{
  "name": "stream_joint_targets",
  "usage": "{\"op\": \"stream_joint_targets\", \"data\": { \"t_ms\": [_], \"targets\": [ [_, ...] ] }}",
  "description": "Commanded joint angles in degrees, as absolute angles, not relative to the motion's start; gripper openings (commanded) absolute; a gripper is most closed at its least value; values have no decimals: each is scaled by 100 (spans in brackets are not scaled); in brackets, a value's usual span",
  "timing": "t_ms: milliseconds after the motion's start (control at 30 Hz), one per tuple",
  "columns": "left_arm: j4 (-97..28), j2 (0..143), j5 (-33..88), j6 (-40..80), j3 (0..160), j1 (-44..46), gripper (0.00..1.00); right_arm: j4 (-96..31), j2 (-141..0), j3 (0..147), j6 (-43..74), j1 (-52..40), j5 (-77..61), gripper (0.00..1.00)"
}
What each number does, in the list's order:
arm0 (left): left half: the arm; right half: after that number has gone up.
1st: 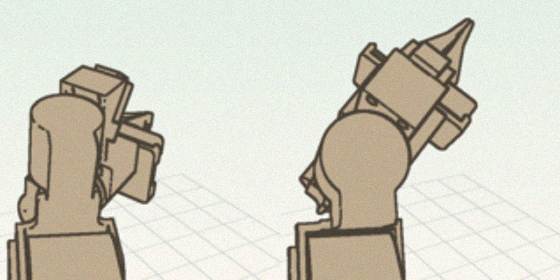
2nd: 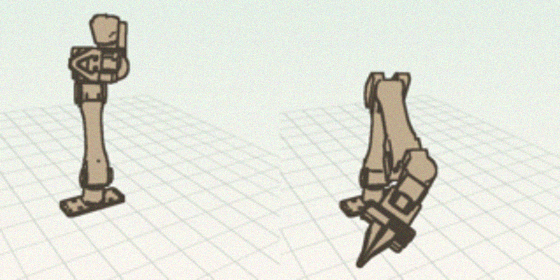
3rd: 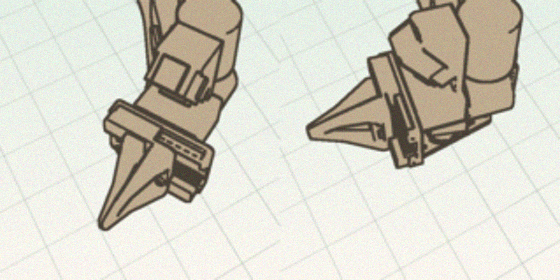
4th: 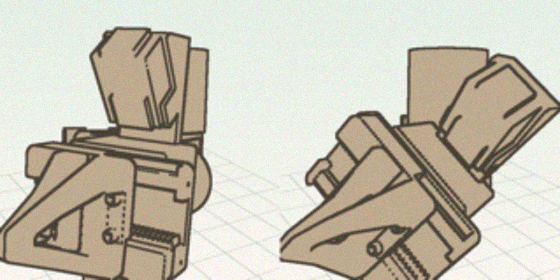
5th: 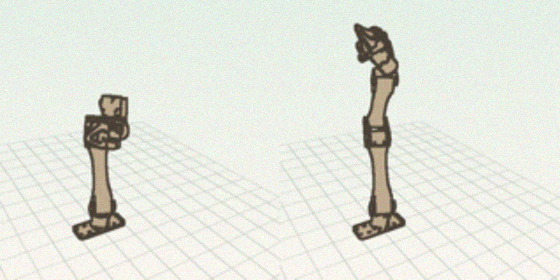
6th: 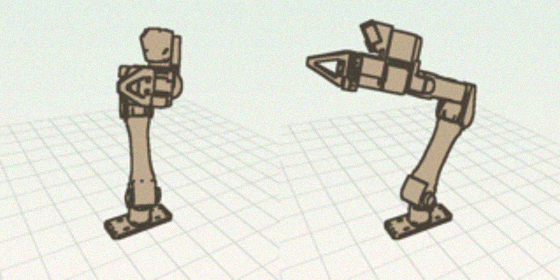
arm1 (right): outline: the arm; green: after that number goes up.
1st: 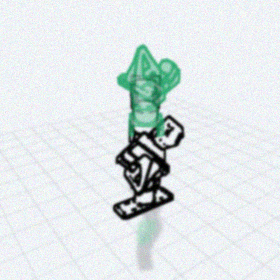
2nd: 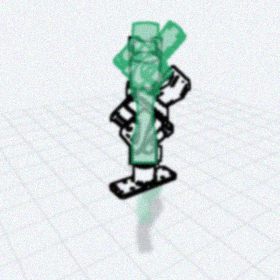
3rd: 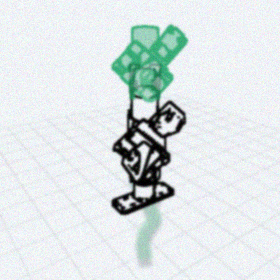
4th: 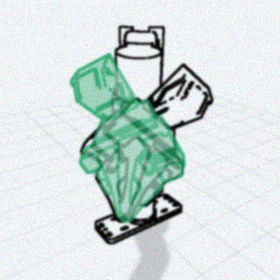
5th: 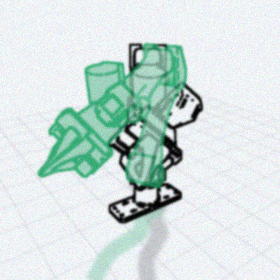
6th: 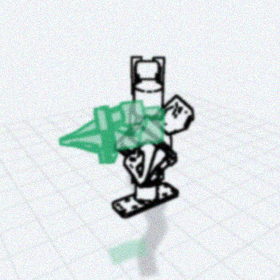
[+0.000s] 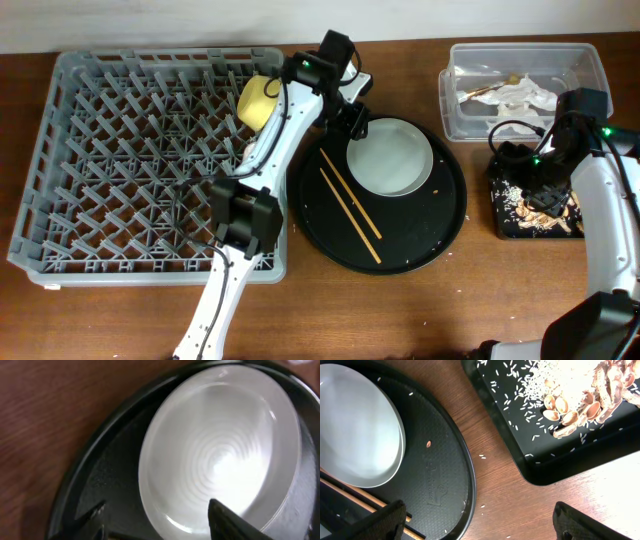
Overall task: Sort waste into correct bins and load items into the dishwasher rack
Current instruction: 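Grasp the white plate with the left gripper and lift it, then stand the white plate upright in the rack with the left gripper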
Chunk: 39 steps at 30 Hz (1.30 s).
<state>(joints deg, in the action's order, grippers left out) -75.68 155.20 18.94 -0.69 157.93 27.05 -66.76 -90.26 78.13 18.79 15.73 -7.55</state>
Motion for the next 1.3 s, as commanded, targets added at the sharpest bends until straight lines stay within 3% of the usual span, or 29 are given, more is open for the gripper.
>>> {"op": "stream_joint_targets", "data": {
  "t_ms": [0, 200, 233, 300, 333, 600, 833, 900, 1100, 1267],
  "targets": [
    [-7284, 15751, 2016, 89, 15559, 2700, 51, -6663, -8960, 7800, 1824, 1573, -687, 94],
    [-7039, 16142, 1820, 86, 15554, 2773, 44, -6659, -8960, 7800, 1826, 1573, -685, 95],
    [-7000, 16145, 1820, 84, 15554, 2799, 37, -6657, -8960, 7800, 1824, 1573, -685, 94],
    [-6969, 16145, 1820, 84, 15554, 2836, 5, -6657, -8960, 7800, 1824, 1573, -685, 94],
    [-6969, 16145, 1822, 84, 15554, 2851, 1, -6657, -8960, 7800, 1824, 1573, -685, 94],
    [-7898, 14945, 1201, 19, 17143, 2563, 1, -6560, -8960, 7800, 1826, 1573, -784, 95],
    [-9273, 13277, -1664, -233, 17412, 2112, 0, -6508, -8960, 7800, 1824, 1573, -858, 95],
    [-9236, 13279, -2867, -261, 17397, 1671, 0, -6510, -8962, 7800, 1826, 1573, -860, 95],
    [-7760, 13887, -4429, -270, 17338, 766, 0, -6530, -8960, 7800, 1826, 1573, -860, 98],
    [-7756, 14597, -4654, -193, 17338, 742, 0, -6552, -8960, 7800, 1824, 1573, -856, 98]
  ]
}}
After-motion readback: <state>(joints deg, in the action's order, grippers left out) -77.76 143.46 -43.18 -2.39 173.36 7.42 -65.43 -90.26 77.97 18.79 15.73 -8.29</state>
